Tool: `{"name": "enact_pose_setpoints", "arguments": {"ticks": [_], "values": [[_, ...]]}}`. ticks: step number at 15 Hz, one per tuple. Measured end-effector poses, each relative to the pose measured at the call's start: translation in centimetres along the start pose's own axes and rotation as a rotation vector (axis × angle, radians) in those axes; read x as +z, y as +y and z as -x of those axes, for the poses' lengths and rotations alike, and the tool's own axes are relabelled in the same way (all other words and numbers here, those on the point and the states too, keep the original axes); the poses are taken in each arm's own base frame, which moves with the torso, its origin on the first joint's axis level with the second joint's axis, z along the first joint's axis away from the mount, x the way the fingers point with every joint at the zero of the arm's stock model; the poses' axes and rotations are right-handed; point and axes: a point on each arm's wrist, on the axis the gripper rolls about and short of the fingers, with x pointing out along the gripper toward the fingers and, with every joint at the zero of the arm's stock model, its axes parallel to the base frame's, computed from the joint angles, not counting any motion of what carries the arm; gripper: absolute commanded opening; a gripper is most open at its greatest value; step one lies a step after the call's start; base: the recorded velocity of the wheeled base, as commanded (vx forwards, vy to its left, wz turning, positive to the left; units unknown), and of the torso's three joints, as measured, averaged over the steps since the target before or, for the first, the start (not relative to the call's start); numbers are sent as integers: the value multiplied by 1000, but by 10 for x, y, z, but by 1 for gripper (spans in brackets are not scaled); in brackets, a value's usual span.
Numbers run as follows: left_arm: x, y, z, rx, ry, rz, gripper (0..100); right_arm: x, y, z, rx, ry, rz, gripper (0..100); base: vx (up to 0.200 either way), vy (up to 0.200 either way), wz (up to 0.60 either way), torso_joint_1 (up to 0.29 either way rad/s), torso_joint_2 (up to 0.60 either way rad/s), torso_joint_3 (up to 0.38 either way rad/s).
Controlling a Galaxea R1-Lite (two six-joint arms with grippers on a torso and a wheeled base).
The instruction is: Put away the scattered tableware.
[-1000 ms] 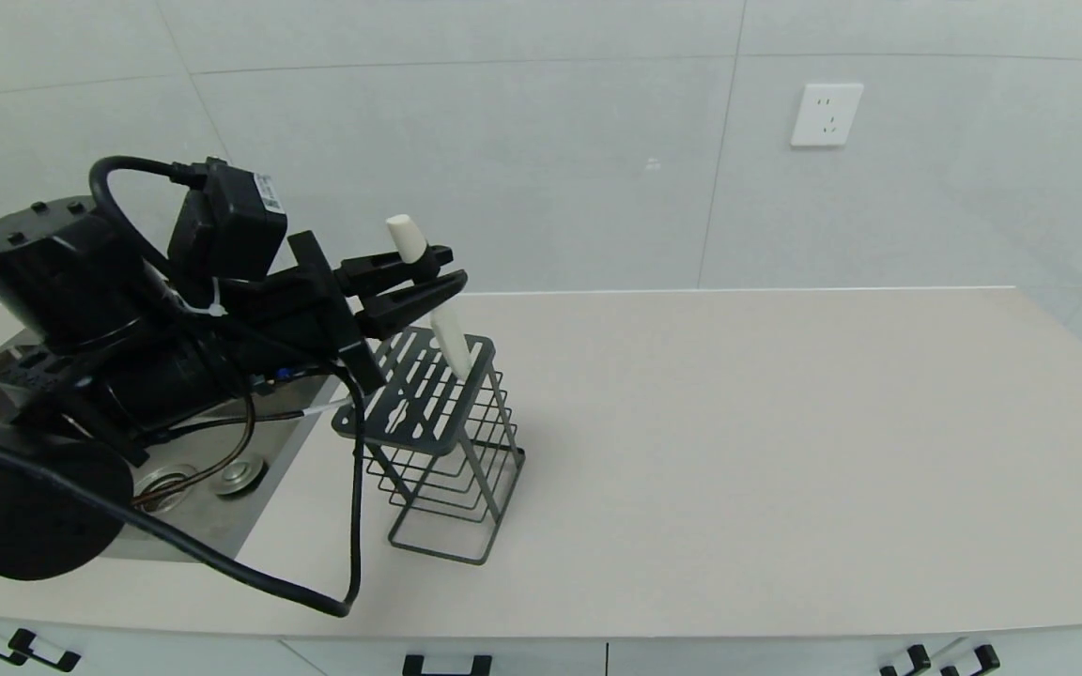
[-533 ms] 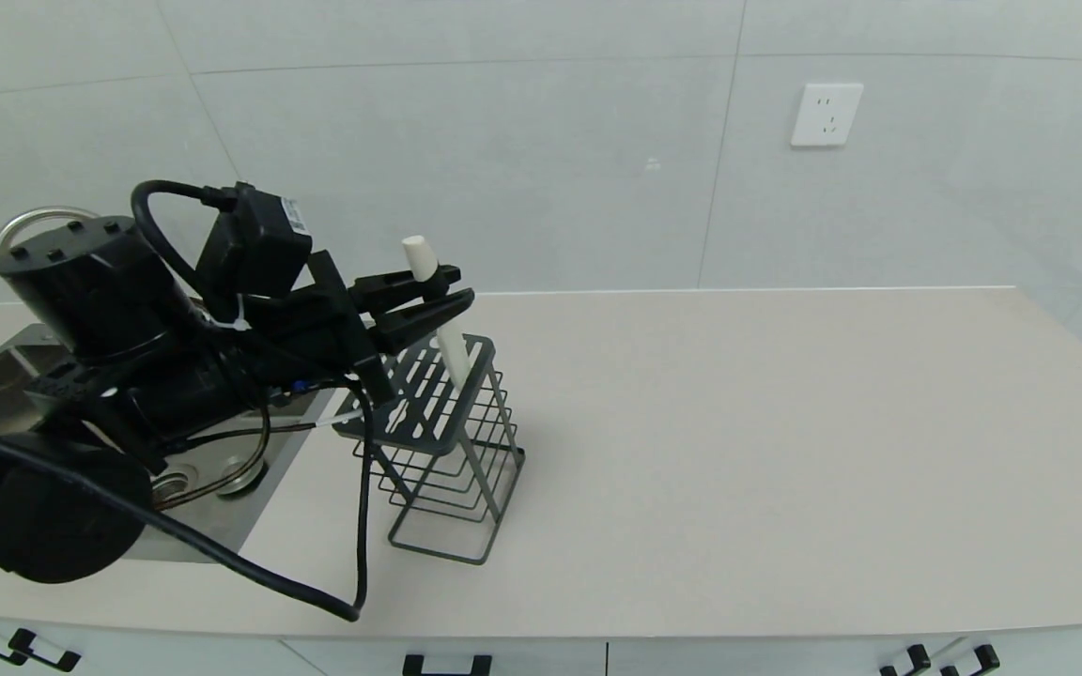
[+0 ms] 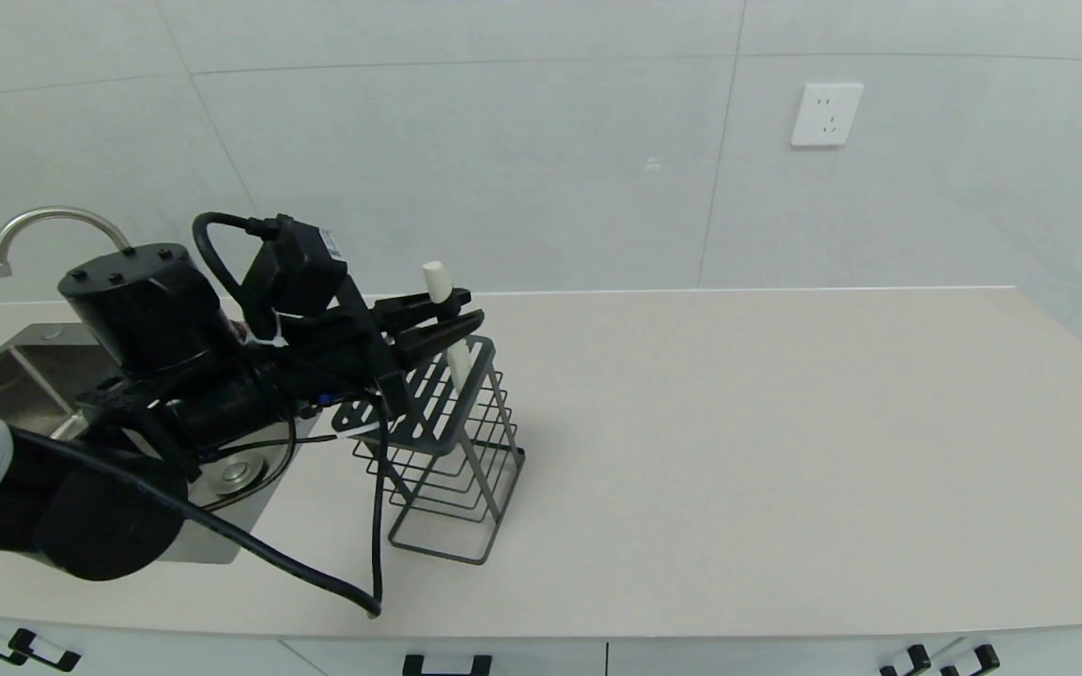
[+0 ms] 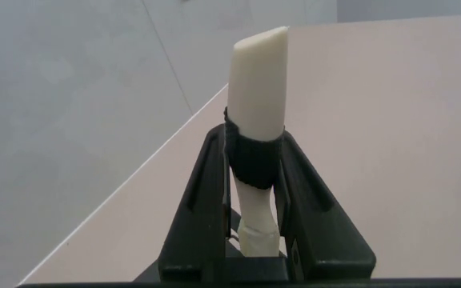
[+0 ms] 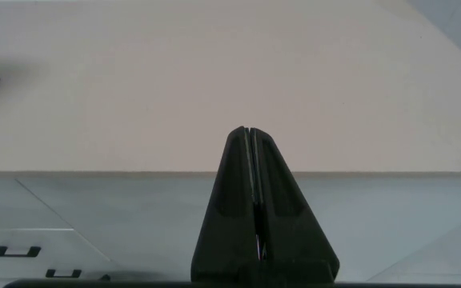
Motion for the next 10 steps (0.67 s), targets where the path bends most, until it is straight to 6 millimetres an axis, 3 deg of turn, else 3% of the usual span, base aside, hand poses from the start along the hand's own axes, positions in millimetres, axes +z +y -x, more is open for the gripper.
{"name": "enact_pose_setpoints", "arguments": {"ticks": [10], "values": [[-21, -2, -4, -7, 35, 34, 0, 0, 0, 0, 0, 0, 0, 0, 0, 0, 0, 0, 0, 0]]}}
